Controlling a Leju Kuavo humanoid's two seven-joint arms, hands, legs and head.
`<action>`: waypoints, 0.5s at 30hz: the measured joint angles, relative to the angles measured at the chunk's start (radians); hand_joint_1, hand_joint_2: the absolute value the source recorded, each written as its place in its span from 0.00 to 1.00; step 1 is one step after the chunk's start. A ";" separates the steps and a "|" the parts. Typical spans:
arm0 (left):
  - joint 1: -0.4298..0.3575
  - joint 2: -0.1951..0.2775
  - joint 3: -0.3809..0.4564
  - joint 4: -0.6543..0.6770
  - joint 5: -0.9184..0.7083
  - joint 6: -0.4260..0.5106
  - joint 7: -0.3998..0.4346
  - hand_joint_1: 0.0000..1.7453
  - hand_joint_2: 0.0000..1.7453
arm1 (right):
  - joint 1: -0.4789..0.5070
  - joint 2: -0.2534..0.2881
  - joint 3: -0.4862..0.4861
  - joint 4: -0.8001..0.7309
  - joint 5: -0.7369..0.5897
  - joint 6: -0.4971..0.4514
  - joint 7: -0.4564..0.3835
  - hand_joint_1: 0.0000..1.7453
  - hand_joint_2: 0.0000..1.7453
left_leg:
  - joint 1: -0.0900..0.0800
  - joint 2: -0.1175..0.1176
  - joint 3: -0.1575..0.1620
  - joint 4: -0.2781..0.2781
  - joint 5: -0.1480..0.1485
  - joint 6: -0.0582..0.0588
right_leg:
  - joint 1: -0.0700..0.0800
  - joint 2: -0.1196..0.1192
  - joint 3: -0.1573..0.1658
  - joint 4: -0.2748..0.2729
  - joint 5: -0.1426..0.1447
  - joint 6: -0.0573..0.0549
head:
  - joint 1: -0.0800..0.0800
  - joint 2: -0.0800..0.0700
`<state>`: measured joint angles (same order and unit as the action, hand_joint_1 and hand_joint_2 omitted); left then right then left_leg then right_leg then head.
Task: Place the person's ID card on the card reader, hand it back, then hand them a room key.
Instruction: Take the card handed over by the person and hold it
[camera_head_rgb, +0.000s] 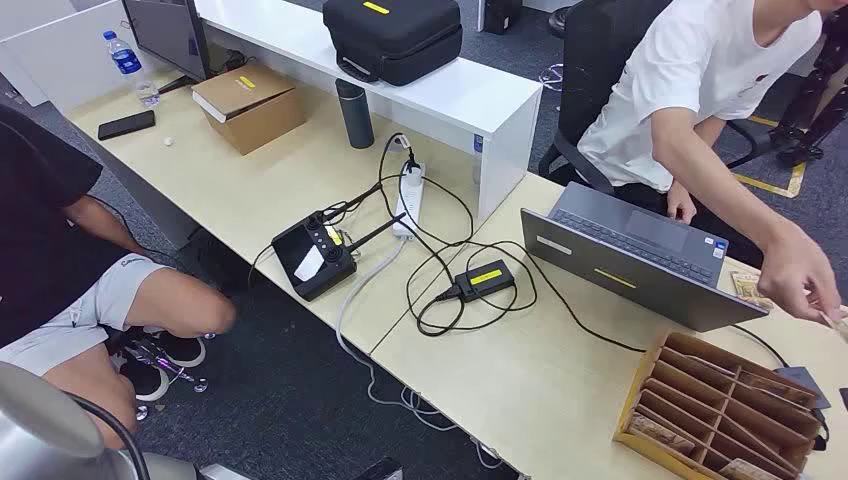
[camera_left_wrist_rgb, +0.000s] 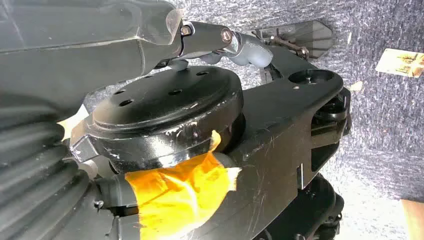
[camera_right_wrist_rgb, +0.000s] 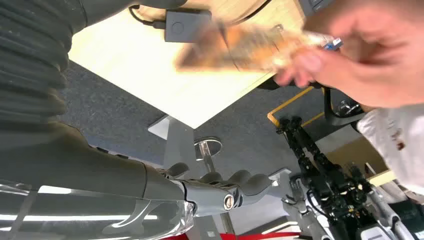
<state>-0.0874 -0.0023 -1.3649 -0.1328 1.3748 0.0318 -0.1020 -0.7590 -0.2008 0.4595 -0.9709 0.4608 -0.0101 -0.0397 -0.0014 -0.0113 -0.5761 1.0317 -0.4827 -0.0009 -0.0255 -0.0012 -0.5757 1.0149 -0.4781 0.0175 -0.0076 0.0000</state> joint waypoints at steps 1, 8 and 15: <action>0.000 0.001 0.000 0.000 0.000 -0.002 0.001 0.00 0.67 | 0.000 0.001 0.001 0.000 -0.001 -0.001 -0.001 0.00 1.00 | 0.000 0.000 0.000 0.000 0.000 0.000 | 0.000 0.000 0.000 0.000 0.000 0.000 | 0.000 0.000; 0.000 0.005 0.001 0.000 0.004 -0.018 0.006 0.00 1.00 | 0.010 0.010 0.012 -0.005 -0.012 -0.007 -0.004 1.00 1.00 | 0.000 0.000 0.000 0.000 0.000 0.000 | 0.000 0.000 0.000 0.000 0.000 0.000 | 0.000 0.000; 0.001 0.009 0.002 0.001 0.013 -0.040 0.008 0.00 1.00 | 0.021 0.012 0.013 -0.008 -0.019 -0.008 -0.014 1.00 1.00 | 0.000 0.000 0.000 0.000 0.000 0.000 | 0.000 0.000 0.000 0.000 0.000 0.000 | 0.000 0.000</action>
<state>-0.0866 0.0070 -1.3625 -0.1313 1.3881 -0.0079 -0.0941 -0.7380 -0.1893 0.4727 -0.9785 0.4422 -0.0178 -0.0538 -0.0014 -0.0113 -0.5763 1.0318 -0.4828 -0.0008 -0.0256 -0.0011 -0.5757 1.0145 -0.4781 0.0175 -0.0078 0.0000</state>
